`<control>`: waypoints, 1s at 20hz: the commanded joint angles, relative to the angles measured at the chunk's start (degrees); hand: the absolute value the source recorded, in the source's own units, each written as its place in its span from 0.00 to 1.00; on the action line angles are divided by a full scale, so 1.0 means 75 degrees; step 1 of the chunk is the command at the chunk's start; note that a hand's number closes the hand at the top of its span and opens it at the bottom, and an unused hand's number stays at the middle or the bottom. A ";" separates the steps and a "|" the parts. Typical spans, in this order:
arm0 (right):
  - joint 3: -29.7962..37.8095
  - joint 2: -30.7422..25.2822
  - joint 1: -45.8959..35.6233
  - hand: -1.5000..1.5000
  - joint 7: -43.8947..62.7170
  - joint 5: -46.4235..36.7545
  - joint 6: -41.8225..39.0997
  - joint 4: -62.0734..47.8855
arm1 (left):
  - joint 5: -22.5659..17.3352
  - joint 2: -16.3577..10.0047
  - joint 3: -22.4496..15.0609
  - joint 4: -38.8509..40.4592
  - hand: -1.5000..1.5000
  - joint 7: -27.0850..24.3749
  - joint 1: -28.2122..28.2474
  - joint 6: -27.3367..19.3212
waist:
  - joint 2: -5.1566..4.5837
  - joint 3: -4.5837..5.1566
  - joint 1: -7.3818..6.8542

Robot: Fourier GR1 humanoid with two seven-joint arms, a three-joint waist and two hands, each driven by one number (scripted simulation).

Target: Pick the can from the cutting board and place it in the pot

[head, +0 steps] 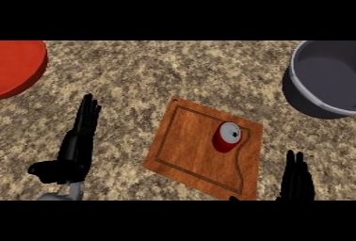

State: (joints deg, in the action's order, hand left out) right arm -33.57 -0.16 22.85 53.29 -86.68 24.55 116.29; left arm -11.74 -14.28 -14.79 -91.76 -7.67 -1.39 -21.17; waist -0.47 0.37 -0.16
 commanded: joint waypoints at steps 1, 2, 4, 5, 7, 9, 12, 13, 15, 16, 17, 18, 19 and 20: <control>-0.0646 0.0021 -0.1135 0.00 0.2361 -0.0704 -0.1308 -0.0236 | 0.0126 0.0156 -0.0146 -0.0021 0.50 0.0018 -0.0074 -0.0061 | 0.0016 -0.0024 -0.0094; -0.0669 0.0021 -0.1477 0.00 0.2793 -0.0652 -0.1501 -0.0496 | 0.0040 0.0023 -0.0065 0.0003 0.50 0.0079 -0.0088 0.0103 | 0.0013 -0.0028 -0.0115; -0.0911 0.0020 -0.1923 0.00 0.3508 -0.0571 -0.1718 -0.0800 | 0.0195 0.0086 -0.0119 -0.0079 0.50 0.0088 0.0000 -0.0076 | 0.0028 -0.0036 -0.0121; -0.0843 0.0020 -0.2243 0.00 0.3660 -0.0306 -0.2187 -0.0581 | -0.0038 -0.0222 0.0058 -0.0109 0.50 -0.0044 0.0180 0.0354 | 0.0027 -0.0032 -0.0162; -0.0981 0.0020 -0.2651 0.00 0.3935 -0.0007 -0.1733 -0.1355 | 0.0189 0.0276 -0.0133 0.0111 0.50 -0.0205 0.0063 -0.0011 | 0.0029 -0.0042 -0.0105; -0.1187 0.0019 -0.2816 0.00 0.4235 0.0079 -0.1452 -0.1554 | 0.0026 0.0075 0.0051 0.0242 0.50 -0.0376 0.0109 0.0339 | 0.0038 -0.0042 -0.0077; -0.0940 0.0018 -0.3461 0.00 0.4248 0.0395 -0.1578 -0.1924 | 0.0005 0.0060 0.0158 0.0331 0.50 -0.0267 -0.0054 0.0396 | 0.0040 -0.0045 -0.0065; -0.0738 0.0018 -0.3444 0.00 0.4099 0.0556 -0.1600 -0.1832 | 0.0153 0.0166 -0.0053 0.0108 0.50 -0.0519 0.0432 0.0299 | 0.0054 -0.0046 -0.0090; -0.0532 0.0017 -0.3686 0.00 0.4016 0.0600 -0.1404 -0.2401 | 0.0175 0.0329 0.0043 0.0516 0.50 -0.0545 0.0155 0.0212 | 0.0040 -0.0046 -0.0053; -0.0518 0.0017 -0.3809 0.00 0.4153 0.0714 -0.1534 -0.2334 | 0.0065 0.0264 0.0204 0.0635 0.50 -0.0593 0.0073 0.0321 | 0.0039 -0.0044 -0.0051; -0.0601 0.0017 -0.3774 0.00 0.4222 0.0659 -0.1443 -0.2565 | -0.0004 0.0118 0.0303 0.0462 0.50 -0.0117 -0.0219 0.0345 | 0.0044 -0.0048 -0.0042; -0.0397 0.0017 -0.3461 0.00 0.3661 0.0690 -0.1072 -0.2690 | 0.0187 0.0311 0.0004 0.0090 0.50 0.0047 0.0061 0.0101 | 0.0061 -0.0053 -0.0031; -0.0460 0.0017 -0.4156 0.00 0.4171 0.0783 -0.1293 -0.2825 | 0.0117 0.0224 0.0150 0.0278 0.50 0.0056 -0.0272 0.0249 | 0.0047 -0.0050 -0.0061; -0.0491 0.0017 -0.3580 0.00 0.4005 0.0733 -0.1313 -0.2566 | -0.0054 -0.0041 0.0350 0.0140 0.50 -0.0250 0.0257 0.0509 | 0.0067 -0.0048 -0.0056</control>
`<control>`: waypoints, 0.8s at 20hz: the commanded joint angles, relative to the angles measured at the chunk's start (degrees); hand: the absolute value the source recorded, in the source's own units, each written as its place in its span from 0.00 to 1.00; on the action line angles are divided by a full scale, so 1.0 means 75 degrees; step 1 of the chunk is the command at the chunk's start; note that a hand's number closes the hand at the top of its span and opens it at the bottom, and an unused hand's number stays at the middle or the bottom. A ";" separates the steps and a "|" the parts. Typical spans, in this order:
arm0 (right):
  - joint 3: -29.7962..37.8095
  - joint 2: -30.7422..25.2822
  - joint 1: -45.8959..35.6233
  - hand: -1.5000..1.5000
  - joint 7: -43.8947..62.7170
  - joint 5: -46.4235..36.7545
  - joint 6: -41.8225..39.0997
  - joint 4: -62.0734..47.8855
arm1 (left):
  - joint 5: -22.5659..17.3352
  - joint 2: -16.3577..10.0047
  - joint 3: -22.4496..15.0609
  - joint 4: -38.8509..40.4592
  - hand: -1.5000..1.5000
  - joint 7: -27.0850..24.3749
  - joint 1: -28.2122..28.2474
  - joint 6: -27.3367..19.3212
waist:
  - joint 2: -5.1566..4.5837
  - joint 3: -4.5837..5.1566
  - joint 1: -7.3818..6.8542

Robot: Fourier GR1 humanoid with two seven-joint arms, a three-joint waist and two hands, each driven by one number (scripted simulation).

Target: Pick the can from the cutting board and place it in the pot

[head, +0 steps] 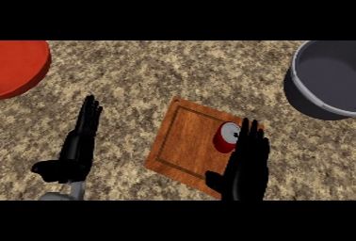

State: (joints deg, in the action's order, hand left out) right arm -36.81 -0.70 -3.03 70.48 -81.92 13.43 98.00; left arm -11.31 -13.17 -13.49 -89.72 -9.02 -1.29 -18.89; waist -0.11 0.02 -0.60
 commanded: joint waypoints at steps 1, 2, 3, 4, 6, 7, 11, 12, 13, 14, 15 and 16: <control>-0.0096 0.0089 -0.0601 0.00 0.1900 0.0196 0.0073 -0.0133 | -0.0118 -0.0192 0.0218 -0.0165 0.50 0.0019 0.0065 0.0222 | 0.0015 -0.0001 -0.0010; 0.0009 0.0089 -0.0195 0.00 0.1525 0.0175 0.0683 -0.0446 | -0.0158 -0.0122 0.0185 -0.0011 0.50 -0.0311 0.0382 0.0342 | 0.0009 -0.0001 0.0005; -0.0066 0.0089 0.0058 0.00 0.1556 0.0095 0.0670 -0.0292 | -0.0164 -0.0296 0.0230 -0.0344 0.50 0.0024 0.0386 0.0323 | 0.0025 -0.0005 0.0014; -0.0070 0.0089 -0.0814 0.00 0.1914 0.0281 0.0433 -0.0733 | -0.0059 -0.0037 0.0197 0.0101 0.50 -0.0086 -0.0011 0.0211 | -0.0005 -0.0001 -0.0007; 0.0181 0.0089 -0.0716 0.00 0.1626 0.0368 0.0614 -0.0877 | 0.0107 -0.0073 0.0100 -0.0085 0.50 0.0108 0.0022 0.0110 | 0.0003 -0.0004 0.0009; 0.0430 0.0089 -0.0724 0.00 0.1326 0.0591 0.0761 -0.1078 | 0.0039 0.0023 0.0077 -0.0168 0.50 0.0074 0.0018 0.0147 | -0.0001 -0.0005 0.0007; 0.0514 0.0091 -0.0663 1.00 0.0928 -0.0519 0.0530 -0.1264 | 0.0168 -0.0029 0.0096 -0.0554 0.50 0.0430 0.0182 0.0033 | 0.0024 -0.0003 0.0048; 0.0243 0.0091 -0.0945 1.00 0.1228 -0.0681 0.0211 -0.0847 | 0.0334 0.0473 -0.0063 0.0209 0.50 0.0043 -0.0122 -0.0157 | 0.0017 0.0002 0.0099; 0.0796 0.0091 -0.1103 1.00 0.0880 -0.0748 0.0578 -0.1396 | 0.0247 0.0181 -0.0113 -0.0594 0.50 0.0258 0.0423 -0.0010 | 0.0023 -0.0003 0.0013; 0.0391 0.0090 -0.0713 1.00 0.1088 -0.0956 0.0481 -0.1067 | 0.0213 0.0124 0.0192 -0.0102 0.50 0.0137 0.0090 0.0065 | 0.0021 0.0000 0.0077; 0.0482 0.0090 -0.1361 1.00 0.1191 -0.0726 0.0071 -0.1164 | 0.0235 0.0268 0.0012 -0.0237 0.50 0.0067 0.0238 0.0103 | 0.0018 0.0000 0.0034; 0.0978 0.0090 -0.1121 1.00 0.0583 -0.0748 0.0049 -0.0821 | 0.0053 0.0159 0.0332 0.0070 0.50 -0.0099 0.0108 0.0289 | 0.0017 0.0001 0.0083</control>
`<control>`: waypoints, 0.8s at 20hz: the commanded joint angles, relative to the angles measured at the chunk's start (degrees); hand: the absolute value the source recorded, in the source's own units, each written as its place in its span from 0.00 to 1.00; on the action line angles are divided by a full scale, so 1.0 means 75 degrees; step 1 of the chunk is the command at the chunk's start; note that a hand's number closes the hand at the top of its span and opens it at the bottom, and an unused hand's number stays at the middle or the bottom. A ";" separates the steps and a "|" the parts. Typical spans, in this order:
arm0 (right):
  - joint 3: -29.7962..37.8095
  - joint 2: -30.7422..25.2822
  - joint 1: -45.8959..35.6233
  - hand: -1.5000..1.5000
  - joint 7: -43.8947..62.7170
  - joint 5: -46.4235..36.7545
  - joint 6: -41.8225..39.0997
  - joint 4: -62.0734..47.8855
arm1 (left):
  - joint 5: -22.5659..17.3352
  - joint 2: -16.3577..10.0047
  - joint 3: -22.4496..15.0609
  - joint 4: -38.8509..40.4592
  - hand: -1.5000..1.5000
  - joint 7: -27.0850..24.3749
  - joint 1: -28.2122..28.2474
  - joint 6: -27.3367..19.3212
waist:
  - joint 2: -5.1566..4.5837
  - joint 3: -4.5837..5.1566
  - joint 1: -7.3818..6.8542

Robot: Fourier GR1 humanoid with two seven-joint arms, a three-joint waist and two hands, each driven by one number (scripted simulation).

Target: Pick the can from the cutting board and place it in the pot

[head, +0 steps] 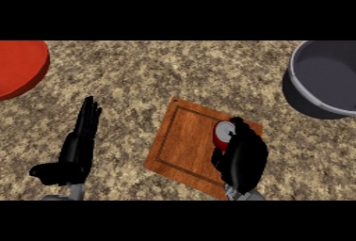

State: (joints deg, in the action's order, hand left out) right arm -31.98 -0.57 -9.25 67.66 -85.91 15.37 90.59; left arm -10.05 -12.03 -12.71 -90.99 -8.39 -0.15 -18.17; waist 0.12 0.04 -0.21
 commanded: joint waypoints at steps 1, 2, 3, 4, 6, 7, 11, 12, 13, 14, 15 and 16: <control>0.0066 0.0072 0.0274 1.00 0.0967 -0.0507 0.0291 -0.0111 | -0.0119 -0.0195 0.0352 0.0083 0.50 0.0122 -0.0234 0.0268 | -0.0011 -0.0005 0.0040; 0.0067 0.0072 -0.0323 1.00 0.1318 -0.0304 0.0133 -0.0247 | -0.0151 -0.0147 0.0300 0.0139 0.50 -0.0160 0.0020 0.0397 | -0.0017 -0.0004 -0.0010; -0.0248 0.0072 -0.0326 1.00 0.1516 -0.0488 0.0214 -0.0588 | -0.0031 -0.0064 0.0366 0.0095 0.50 0.0057 -0.0305 0.0163 | -0.0018 -0.0006 -0.0011; -0.0263 0.0072 0.0064 1.00 0.1369 -0.0660 -0.0145 0.0155 | -0.0365 -0.0310 0.0675 0.0357 0.50 -0.0070 -0.0293 0.0610 | -0.0009 -0.0002 0.0038; -0.0142 0.0072 -0.0328 1.00 0.1426 -0.0603 0.0363 -0.0560 | -0.0001 0.0086 0.0156 0.0101 0.50 -0.0149 0.0163 0.0292 | -0.0015 -0.0006 -0.0025; -0.0705 0.0072 -0.0077 1.00 0.1820 -0.1217 0.0008 -0.0237 | -0.0150 -0.0048 0.0499 0.0808 0.50 -0.0328 -0.0342 0.0548 | -0.0016 -0.0001 0.0044; -0.0920 -0.0557 -0.0226 1.00 -0.2923 0.1702 -0.1000 -0.0724 | 0.0181 0.0204 0.0062 0.0231 0.50 0.0059 -0.0414 0.0139 | -0.0142 -0.0022 -0.0183; -0.1055 -0.0801 -0.0269 1.00 -0.3507 0.2021 -0.1247 -0.0815 | 0.0073 0.0075 0.0079 0.0115 0.50 -0.0070 -0.0252 0.0364 | -0.0195 -0.0021 -0.0429; -0.1478 -0.0722 -0.0321 1.00 -0.3998 0.2288 -0.1498 -0.0741 | 0.0147 0.0217 -0.0100 0.0118 0.50 -0.0140 -0.0249 0.0342 | -0.0234 -0.0020 -0.0586; -0.1329 -0.1115 -0.0375 1.00 -0.4585 0.2696 -0.1566 -0.0625 | 0.0056 0.0209 -0.0013 0.0100 0.50 -0.0091 -0.0275 0.0356 | -0.0200 -0.0023 -0.0479; -0.1351 -0.1317 -0.0421 1.00 -0.5098 0.3051 -0.1718 -0.0385 | 0.0190 0.0177 -0.0024 0.0164 0.50 -0.0075 -0.0190 0.0248 | -0.0129 -0.0021 -0.0340; -0.0927 -0.1742 -0.0677 1.00 -0.5676 0.3493 -0.1812 -0.0346 | 0.0154 0.0195 0.0007 0.0124 0.50 -0.0010 -0.0208 0.0226 | -0.0121 -0.0022 -0.0284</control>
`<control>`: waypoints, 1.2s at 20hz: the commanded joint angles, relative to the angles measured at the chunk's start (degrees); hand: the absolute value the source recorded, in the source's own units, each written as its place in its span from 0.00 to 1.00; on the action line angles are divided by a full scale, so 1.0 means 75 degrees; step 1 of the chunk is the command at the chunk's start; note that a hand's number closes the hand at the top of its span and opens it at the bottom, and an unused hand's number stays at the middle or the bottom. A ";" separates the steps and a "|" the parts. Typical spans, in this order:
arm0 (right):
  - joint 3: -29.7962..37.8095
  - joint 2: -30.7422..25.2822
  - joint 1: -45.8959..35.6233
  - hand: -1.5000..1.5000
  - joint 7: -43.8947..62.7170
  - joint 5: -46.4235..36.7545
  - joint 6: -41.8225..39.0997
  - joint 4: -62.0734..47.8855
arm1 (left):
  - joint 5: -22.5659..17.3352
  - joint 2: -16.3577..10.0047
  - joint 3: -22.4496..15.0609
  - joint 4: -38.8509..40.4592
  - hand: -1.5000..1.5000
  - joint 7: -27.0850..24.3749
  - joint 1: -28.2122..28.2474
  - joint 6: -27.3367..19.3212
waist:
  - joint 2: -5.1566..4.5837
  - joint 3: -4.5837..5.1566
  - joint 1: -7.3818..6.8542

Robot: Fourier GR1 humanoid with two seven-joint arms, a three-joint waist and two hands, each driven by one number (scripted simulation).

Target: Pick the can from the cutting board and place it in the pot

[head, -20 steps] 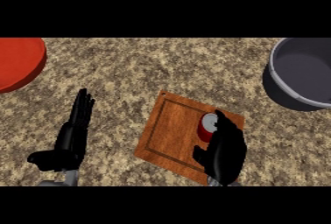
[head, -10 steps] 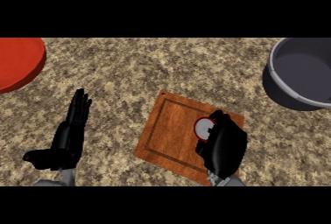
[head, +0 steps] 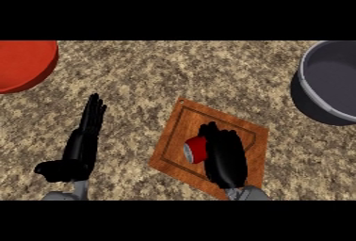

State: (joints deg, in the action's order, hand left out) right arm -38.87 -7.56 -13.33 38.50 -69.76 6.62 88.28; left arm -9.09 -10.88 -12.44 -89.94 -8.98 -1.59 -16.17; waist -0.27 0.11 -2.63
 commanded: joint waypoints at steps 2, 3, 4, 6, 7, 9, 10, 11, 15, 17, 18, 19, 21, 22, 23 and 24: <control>0.0509 -0.1410 -0.0383 1.00 -0.2681 0.1865 -0.0684 0.0455 | -0.0076 -0.0146 0.0155 -0.0194 0.50 -0.0087 0.0314 0.0091 | 0.0017 -0.0021 0.0202; 0.0741 -0.1551 -0.0567 1.00 -0.2894 0.2130 -0.0943 0.0952 | 0.0001 -0.0027 0.0159 -0.0043 0.50 0.0168 -0.0020 -0.0069 | 0.0029 -0.0019 0.0317; 0.1151 -0.1631 -0.0711 1.00 -0.3070 0.2472 -0.1116 0.0995 | 0.0048 -0.0100 0.0128 -0.0431 0.50 0.0289 0.0253 -0.0124 | 0.0041 -0.0020 0.0285; 0.1540 -0.1782 -0.0797 1.00 -0.3275 0.2501 -0.0874 0.1526 | 0.0233 0.0082 -0.0041 -0.0399 0.50 0.0356 0.0261 -0.0290 | 0.0049 -0.0019 0.0345; 0.1497 -0.1619 -0.0808 1.00 -0.2989 0.2326 -0.0985 0.1894 | 0.0049 -0.0094 0.0180 -0.0310 0.50 0.0161 0.0426 -0.0014 | 0.0054 -0.0014 0.0348; 0.1663 -0.1747 -0.0554 1.00 -0.2781 0.2117 -0.1055 0.2526 | 0.0060 0.0009 0.0338 0.0020 0.50 0.0060 0.0190 -0.0019 | 0.0054 -0.0013 0.0386; 0.2106 -0.1955 -0.0606 1.00 -0.3327 0.2255 -0.0744 0.2106 | -0.0112 -0.0076 0.0529 0.0157 0.50 -0.0204 0.0202 0.0245 | 0.0041 -0.0014 0.0363; 0.2217 -0.2081 -0.0265 1.00 -0.3020 0.2229 -0.0838 0.2739 | 0.0177 0.0047 0.0144 -0.0461 0.50 0.0165 0.0446 -0.0055 | 0.0060 -0.0016 0.0381; 0.2985 -0.2320 -0.0340 1.00 -0.2440 0.2091 -0.1372 0.3318 | 0.0122 0.0199 0.0347 0.0360 0.50 -0.0318 0.0313 0.0136 | 0.0047 -0.0011 0.0409; 0.3161 -0.2090 -0.0375 1.00 -0.2197 0.1880 -0.1337 0.3327 | 0.0132 -0.0051 0.0429 -0.0486 0.50 0.0261 0.0321 0.0128 | 0.0053 -0.0015 0.0360; 0.3559 -0.2216 -0.0509 1.00 -0.2527 0.2126 -0.1391 0.2926 | 0.0225 0.0212 0.0417 0.0213 0.50 0.0268 -0.0224 0.0055 | 0.0035 -0.0015 0.0379; 0.3563 -0.2053 -0.0339 1.00 -0.2481 0.1906 -0.1146 0.2887 | 0.0081 0.0131 0.0544 0.0187 0.50 -0.0007 0.0035 0.0300 | 0.0037 -0.0014 0.0362; 0.4215 -0.2402 -0.0414 1.00 -0.2603 0.2262 -0.1478 0.2835 | 0.0302 0.0172 0.0451 0.0059 0.50 0.0136 -0.0021 0.0131 | 0.0036 -0.0015 0.0363; 0.4476 -0.2318 -0.1021 1.00 -0.2527 0.2423 -0.1675 0.2438 | 0.0092 0.0058 0.0590 -0.0198 0.50 0.0548 -0.0126 0.0243 | 0.0033 -0.0015 0.0323; 0.5081 -0.2776 -0.0802 1.00 -0.3070 0.2840 -0.1529 0.2263 | 0.0407 0.0273 0.0190 -0.0245 0.50 0.0049 0.0503 0.0092 | 0.0034 -0.0017 0.0322; 0.4723 -0.2268 -0.1280 1.00 -0.2571 0.2425 -0.1623 0.1945 | 0.0583 0.0558 0.0163 0.0107 0.50 0.0072 0.0099 -0.0137 | 0.0029 -0.0014 0.0317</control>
State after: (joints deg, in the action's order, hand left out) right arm -8.08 -24.89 -18.87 19.14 -52.43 -4.55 107.67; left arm -6.83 -9.07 -9.92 -90.51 -7.56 -0.66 -15.72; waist 0.03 0.00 -0.04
